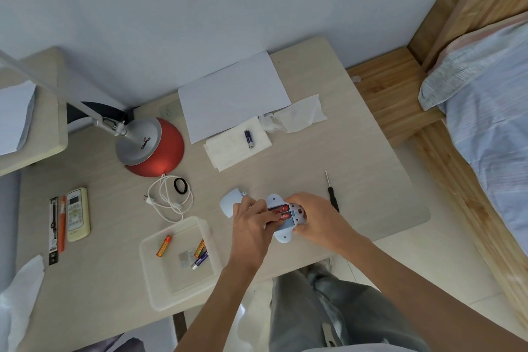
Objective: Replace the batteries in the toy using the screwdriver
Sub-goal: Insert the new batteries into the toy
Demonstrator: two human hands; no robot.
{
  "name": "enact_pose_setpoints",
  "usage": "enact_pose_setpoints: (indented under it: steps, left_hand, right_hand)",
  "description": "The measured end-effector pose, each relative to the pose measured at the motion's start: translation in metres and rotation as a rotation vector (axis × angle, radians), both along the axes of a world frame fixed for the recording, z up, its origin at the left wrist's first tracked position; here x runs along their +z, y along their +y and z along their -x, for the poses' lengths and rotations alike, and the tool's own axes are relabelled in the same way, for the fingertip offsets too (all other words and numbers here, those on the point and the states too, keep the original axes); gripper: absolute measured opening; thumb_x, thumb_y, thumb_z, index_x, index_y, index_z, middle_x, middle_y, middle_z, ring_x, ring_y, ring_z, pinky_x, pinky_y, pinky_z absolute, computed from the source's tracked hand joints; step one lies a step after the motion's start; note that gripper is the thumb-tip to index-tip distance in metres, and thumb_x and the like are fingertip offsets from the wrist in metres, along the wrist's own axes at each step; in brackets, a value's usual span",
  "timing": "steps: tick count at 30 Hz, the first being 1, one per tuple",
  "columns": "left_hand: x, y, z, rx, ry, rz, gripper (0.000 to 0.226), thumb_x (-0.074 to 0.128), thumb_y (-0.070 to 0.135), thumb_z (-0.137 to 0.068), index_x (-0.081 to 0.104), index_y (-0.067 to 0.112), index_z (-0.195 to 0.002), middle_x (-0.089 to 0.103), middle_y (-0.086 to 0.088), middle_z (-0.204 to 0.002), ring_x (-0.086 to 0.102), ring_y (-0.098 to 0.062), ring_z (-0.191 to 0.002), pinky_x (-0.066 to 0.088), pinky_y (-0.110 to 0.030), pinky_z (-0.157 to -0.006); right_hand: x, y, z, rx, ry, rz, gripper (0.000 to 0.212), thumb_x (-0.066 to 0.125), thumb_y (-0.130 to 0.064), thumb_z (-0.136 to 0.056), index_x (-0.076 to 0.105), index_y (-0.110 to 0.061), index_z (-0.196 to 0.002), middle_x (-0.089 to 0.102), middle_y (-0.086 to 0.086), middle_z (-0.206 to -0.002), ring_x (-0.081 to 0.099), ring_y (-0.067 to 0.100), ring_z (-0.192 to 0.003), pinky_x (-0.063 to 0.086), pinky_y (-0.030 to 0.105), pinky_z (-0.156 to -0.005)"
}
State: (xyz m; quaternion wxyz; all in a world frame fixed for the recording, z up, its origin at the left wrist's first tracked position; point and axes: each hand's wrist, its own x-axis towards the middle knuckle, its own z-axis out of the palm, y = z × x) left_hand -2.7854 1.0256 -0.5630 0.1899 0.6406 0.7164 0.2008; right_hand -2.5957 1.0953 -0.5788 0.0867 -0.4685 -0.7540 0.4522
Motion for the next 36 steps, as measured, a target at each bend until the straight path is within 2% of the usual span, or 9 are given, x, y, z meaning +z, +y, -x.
enact_pose_setpoints:
  steps: [4,14,17,20,24,28,31,33,36]
  left_hand:
    - [0.000,0.001,0.001,0.000,0.000,-0.009,0.018,0.097,0.025,-0.075,0.086,0.025,-0.090,0.061,0.011,-0.080,0.047,-0.016,-0.085,0.031,-0.027,-0.080]
    - [-0.004,-0.007,0.012,-0.029,-0.029,-0.027,0.017,0.092,0.022,-0.082,0.087,0.024,-0.099,0.076,0.012,-0.093,0.053,-0.013,-0.093,0.050,-0.038,-0.084]
    - [-0.004,-0.006,0.010,-0.041,0.011,0.003,0.020,0.093,0.020,-0.079,0.087,0.025,-0.097,0.074,0.012,-0.089,0.049,-0.011,-0.090,0.049,-0.032,-0.082]
    - [-0.005,-0.003,0.006,-0.047,0.021,0.024,0.020,0.094,0.018,-0.079,0.087,0.027,-0.097,0.069,0.013,-0.084,0.045,-0.011,-0.087,0.042,-0.026,-0.082]
    - [0.000,-0.001,0.008,-0.018,-0.039,0.029,0.019,0.091,0.018,-0.082,0.088,0.029,-0.098,0.069,0.014,-0.084,0.047,-0.011,-0.087,0.048,-0.037,-0.082]
    - [0.019,0.008,0.013,0.153,-0.190,-0.004,0.022,0.092,0.021,-0.081,0.086,0.022,-0.102,0.073,0.011,-0.097,0.059,-0.012,-0.097,0.051,-0.032,-0.092]
    - [0.030,0.034,0.029,0.233,-0.199,-0.055,0.026,0.092,0.025,-0.083,0.085,0.021,-0.107,0.071,0.008,-0.098,0.063,-0.012,-0.089,0.055,-0.028,-0.082]
    - [0.031,0.059,0.043,0.260,-0.186,-0.071,0.029,0.091,0.023,-0.084,0.083,0.016,-0.111,0.072,0.003,-0.097,0.065,-0.014,-0.080,0.058,-0.033,-0.078]
    - [0.021,0.099,0.061,0.296,-0.146,-0.038,0.039,0.089,0.021,-0.086,0.077,0.007,-0.121,0.074,-0.006,-0.104,0.068,-0.016,-0.082,0.062,-0.041,-0.082]
  right_hand:
    - [0.000,0.001,0.000,0.001,-0.011,0.010,0.056,0.088,-0.027,-0.081,0.062,-0.027,-0.130,0.068,-0.009,-0.116,0.068,0.009,-0.102,0.060,0.030,-0.094]
    - [0.001,-0.002,-0.002,-0.005,-0.013,0.009,0.061,0.089,-0.025,-0.082,0.060,-0.024,-0.136,0.068,-0.006,-0.123,0.068,0.011,-0.108,0.060,0.026,-0.096]
    - [0.002,-0.003,0.000,-0.006,-0.030,0.011,0.063,0.088,-0.026,-0.083,0.059,-0.024,-0.138,0.068,-0.005,-0.127,0.068,0.011,-0.110,0.055,0.018,-0.096]
    - [0.002,-0.003,-0.001,-0.009,-0.031,0.019,0.063,0.088,-0.026,-0.083,0.058,-0.025,-0.139,0.068,-0.006,-0.128,0.068,0.012,-0.112,0.057,0.023,-0.099]
    - [0.003,-0.003,-0.002,-0.013,-0.041,0.025,0.059,0.086,-0.023,-0.084,0.059,-0.027,-0.136,0.068,-0.008,-0.124,0.067,0.011,-0.109,0.058,0.027,-0.098]
    - [0.003,-0.003,-0.002,-0.017,-0.040,0.033,0.057,0.085,-0.021,-0.084,0.059,-0.029,-0.134,0.068,-0.011,-0.120,0.067,0.009,-0.107,0.059,0.027,-0.096]
    - [0.002,-0.002,-0.003,-0.001,-0.043,0.038,0.058,0.084,-0.017,-0.085,0.058,-0.028,-0.135,0.067,-0.011,-0.123,0.067,0.009,-0.108,0.059,0.027,-0.096]
    - [0.004,-0.002,-0.004,0.007,-0.043,0.033,0.056,0.084,-0.017,-0.085,0.059,-0.026,-0.135,0.066,-0.010,-0.122,0.066,0.010,-0.108,0.059,0.028,-0.097]
    - [0.004,-0.002,-0.003,0.013,-0.047,0.019,0.055,0.085,-0.021,-0.086,0.058,-0.026,-0.134,0.067,-0.009,-0.123,0.067,0.011,-0.109,0.059,0.029,-0.097]
